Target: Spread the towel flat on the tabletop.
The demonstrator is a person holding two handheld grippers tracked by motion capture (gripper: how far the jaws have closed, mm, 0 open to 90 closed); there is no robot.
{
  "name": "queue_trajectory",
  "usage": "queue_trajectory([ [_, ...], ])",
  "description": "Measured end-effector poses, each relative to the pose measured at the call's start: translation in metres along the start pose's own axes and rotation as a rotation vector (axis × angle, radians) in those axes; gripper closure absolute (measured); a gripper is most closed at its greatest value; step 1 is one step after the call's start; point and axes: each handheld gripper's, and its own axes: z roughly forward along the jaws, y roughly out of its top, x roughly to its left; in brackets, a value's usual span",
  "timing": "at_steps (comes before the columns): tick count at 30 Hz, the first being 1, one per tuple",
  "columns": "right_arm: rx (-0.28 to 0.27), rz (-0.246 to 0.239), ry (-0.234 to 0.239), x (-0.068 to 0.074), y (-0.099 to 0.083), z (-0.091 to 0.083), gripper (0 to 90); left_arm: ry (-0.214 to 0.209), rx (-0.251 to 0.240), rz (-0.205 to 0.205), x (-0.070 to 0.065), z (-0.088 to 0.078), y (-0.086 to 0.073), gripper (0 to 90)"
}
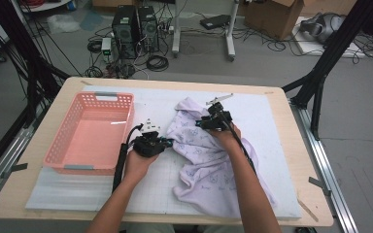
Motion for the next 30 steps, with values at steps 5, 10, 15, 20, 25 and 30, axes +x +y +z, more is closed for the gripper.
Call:
queue_trajectory([
  [5, 0.007, -0.001, 0.029, 0.001, 0.001, -0.003, 89.9, -0.006, 0.001, 0.005, 0.0, 0.0, 0.0, 86.5],
  [10, -0.079, 0.01, 0.006, -0.004, 0.005, -0.028, 89.0, -0.01, -0.008, -0.006, -0.001, 0.001, -0.001, 86.5],
  [15, -0.051, 0.049, -0.013, -0.013, 0.0, -0.022, 59.3, -0.011, -0.009, -0.002, -0.003, 0.001, -0.001, 86.5],
  [20, -0.011, 0.016, 0.009, -0.009, -0.003, 0.0, 56.2, -0.012, -0.002, 0.002, -0.002, 0.003, -0.003, 86.5],
  [25, 0.042, 0.019, 0.012, -0.009, -0.008, 0.012, 80.6, -0.008, 0.0, 0.008, -0.002, 0.002, -0.003, 86.4],
  [30, -0.039, -0.016, 0.007, -0.008, -0.005, -0.01, 83.2, -0.013, -0.008, -0.003, -0.001, 0.005, -0.005, 85.0],
])
